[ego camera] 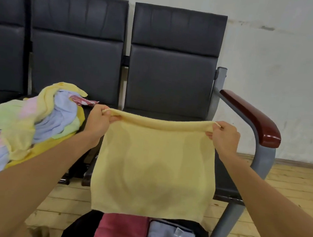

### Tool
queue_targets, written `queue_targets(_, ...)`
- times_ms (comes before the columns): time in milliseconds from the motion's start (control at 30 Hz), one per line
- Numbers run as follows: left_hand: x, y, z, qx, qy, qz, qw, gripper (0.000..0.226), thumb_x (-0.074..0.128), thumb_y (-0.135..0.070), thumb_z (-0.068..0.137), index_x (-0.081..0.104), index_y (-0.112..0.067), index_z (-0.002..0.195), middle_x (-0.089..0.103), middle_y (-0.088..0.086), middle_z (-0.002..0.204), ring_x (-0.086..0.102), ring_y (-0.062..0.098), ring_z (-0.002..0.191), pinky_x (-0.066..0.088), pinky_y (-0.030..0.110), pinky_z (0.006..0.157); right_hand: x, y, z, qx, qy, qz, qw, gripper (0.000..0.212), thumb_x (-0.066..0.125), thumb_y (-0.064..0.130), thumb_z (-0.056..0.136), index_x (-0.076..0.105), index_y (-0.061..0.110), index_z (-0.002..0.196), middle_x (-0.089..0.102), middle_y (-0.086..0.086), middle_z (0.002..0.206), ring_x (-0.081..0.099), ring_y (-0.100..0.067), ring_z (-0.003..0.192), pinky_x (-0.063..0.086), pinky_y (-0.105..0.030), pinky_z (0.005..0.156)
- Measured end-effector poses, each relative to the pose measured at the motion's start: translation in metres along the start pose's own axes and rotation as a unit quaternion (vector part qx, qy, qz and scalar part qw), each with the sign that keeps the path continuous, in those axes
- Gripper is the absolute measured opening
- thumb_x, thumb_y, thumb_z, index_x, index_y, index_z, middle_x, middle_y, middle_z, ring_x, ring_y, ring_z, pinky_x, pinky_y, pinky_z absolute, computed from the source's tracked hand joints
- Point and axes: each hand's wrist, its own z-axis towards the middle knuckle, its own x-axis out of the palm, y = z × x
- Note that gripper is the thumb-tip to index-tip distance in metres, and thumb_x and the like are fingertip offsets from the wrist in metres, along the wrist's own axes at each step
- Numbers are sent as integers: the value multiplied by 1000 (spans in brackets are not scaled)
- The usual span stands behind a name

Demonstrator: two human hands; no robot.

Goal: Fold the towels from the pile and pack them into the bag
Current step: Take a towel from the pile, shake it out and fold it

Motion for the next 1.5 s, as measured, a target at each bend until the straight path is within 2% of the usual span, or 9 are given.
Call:
queue_targets(133, 18, 4, 16, 34, 2, 33, 999, 23, 55, -11, 94, 47, -18, 73, 48, -1, 74, 50, 11, 72, 40, 21, 62, 23, -4, 19, 21, -63, 11, 998, 26, 45, 10, 96, 71, 8, 96, 65, -2, 89, 62, -26, 91, 54, -42, 86)
queue_targets(233, 28, 2, 20, 47, 9, 32, 998, 13, 49, -13, 97, 50, -15, 84, 45, -4, 76, 43, 7, 69, 33, 21, 58, 33, 0, 22, 9, -80, 9, 997, 27, 41, 12, 99, 67, 8, 101, 64, -5, 96, 54, -19, 91, 41, -32, 79)
queue_targets(433, 11, 12, -1, -4, 36, 51, 998, 13, 45, -12, 99, 52, -22, 94, 53, 0, 93, 53, 12, 87, 46, 28, 77, 23, -15, 9, 3, 31, -103, 994, 23, 42, 11, 95, 64, 7, 91, 64, -13, 89, 59, -27, 86, 45, -32, 65)
queue_targets(533, -6, 18, -21, -25, 135, 60, 989, 11, 45, -11, 100, 51, -19, 96, 58, 4, 106, 64, 13, 94, 52, 36, 93, 1, -13, -8, -12, 127, -121, 984, 20, 45, 12, 97, 62, 12, 87, 66, -6, 84, 68, -19, 71, 51, -25, 60)
queue_targets(767, -20, 43, -50, -26, 392, 333, 857, 26, 55, -21, 89, 42, -22, 111, 57, 8, 114, 58, 21, 101, 49, 42, 91, -15, -20, -33, -90, 400, -369, 834, 31, 48, 12, 94, 73, 21, 110, 64, 2, 122, 57, -17, 103, 43, -24, 89)
queue_targets(900, -9, 51, -44, 0, 443, 412, 796, 45, 46, -12, 96, 25, -28, 132, 48, 9, 118, 55, 27, 103, 48, 44, 92, -1, -32, -27, -83, 403, -372, 832, 35, 46, 11, 97, 66, 23, 123, 57, 0, 133, 52, -23, 117, 40, -30, 101)
queue_targets(1100, 5, 78, -8, 41, 367, 413, 832, 43, 36, -18, 102, 23, -29, 142, 45, 2, 132, 53, 21, 111, 45, 39, 98, 29, -58, -9, -90, 346, -360, 862, 37, 44, 10, 101, 61, 23, 131, 54, -3, 138, 54, -24, 115, 41, -32, 103)
queue_targets(1267, 22, 98, 7, 83, 300, 397, 864, 39, 34, -19, 104, 29, -32, 140, 49, 1, 131, 55, 17, 107, 48, 35, 92, 49, -79, 3, -67, 297, -330, 893, 37, 38, 17, 104, 55, 26, 137, 61, -7, 119, 52, -9, 73, 43, -17, 68)
queue_targets(1500, 30, 93, 3, 126, 187, 323, 919, 34, 39, -9, 102, 56, -18, 130, 56, 2, 132, 51, 20, 121, 38, 30, 103, 49, -67, -7, -79, 199, -253, 943, 26, 38, 15, 104, 56, 6, 121, 56, -3, 103, 52, -16, 88, 38, -25, 79)
